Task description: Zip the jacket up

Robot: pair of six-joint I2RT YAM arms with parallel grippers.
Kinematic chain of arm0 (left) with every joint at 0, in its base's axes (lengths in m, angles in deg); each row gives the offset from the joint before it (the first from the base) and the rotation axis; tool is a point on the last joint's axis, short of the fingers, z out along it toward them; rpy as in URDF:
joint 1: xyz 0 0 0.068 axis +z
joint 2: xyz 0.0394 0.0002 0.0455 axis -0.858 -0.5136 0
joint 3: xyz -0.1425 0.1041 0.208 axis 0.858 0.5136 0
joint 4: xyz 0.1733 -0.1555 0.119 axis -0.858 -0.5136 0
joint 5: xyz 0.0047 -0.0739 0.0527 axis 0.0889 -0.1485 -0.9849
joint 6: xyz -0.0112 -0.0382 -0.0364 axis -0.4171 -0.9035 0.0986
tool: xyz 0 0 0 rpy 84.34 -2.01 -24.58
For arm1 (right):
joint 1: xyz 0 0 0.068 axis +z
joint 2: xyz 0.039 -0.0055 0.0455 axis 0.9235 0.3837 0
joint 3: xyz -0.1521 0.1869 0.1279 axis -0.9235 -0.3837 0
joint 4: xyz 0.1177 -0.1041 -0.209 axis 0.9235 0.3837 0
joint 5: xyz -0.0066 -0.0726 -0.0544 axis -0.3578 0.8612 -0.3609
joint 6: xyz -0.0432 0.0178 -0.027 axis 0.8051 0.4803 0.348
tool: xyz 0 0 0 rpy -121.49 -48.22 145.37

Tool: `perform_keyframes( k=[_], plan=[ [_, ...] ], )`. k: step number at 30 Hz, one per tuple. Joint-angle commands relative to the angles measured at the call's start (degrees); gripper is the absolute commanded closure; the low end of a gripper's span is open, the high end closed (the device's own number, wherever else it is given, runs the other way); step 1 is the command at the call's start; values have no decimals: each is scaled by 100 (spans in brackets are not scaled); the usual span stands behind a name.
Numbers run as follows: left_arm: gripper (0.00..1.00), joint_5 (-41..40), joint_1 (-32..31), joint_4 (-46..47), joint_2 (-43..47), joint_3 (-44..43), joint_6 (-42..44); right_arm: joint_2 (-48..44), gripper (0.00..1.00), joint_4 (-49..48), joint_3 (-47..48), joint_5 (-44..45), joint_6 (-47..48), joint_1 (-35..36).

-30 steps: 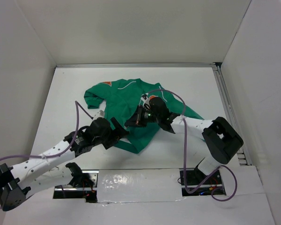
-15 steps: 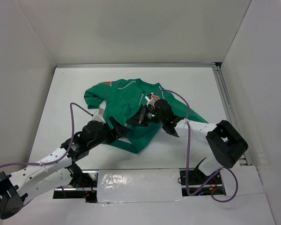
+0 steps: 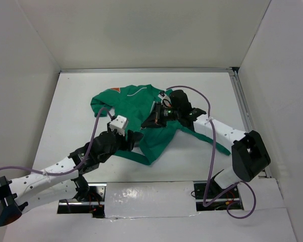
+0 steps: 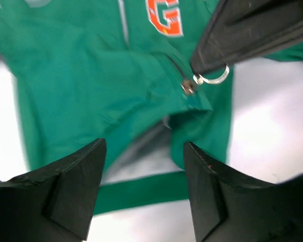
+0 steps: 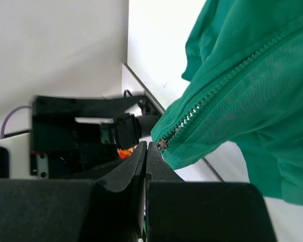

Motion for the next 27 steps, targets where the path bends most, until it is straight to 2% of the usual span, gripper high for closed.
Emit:
perform_keyframes(
  k=[1,4,5,8,16,27],
  plan=[
    [23,-547,-37,741,239,-240,1498,-167,100,620,322,-388,300,-60],
    [18,128,-37,1489,274,-21,2999,-132,100,681,392,-546,317,-113],
    [18,321,-46,1743,205,-37,3177,-123,100,655,435,-616,291,-104],
    [20,805,-37,1728,21,-168,3486,-105,100,733,541,-765,282,-122],
    [33,771,-55,1017,-578,-521,3531,-88,100,988,805,-854,291,-245],
    [31,1026,-73,1217,-718,-600,3689,-9,100,1103,1007,-1074,361,-306]
  ],
)
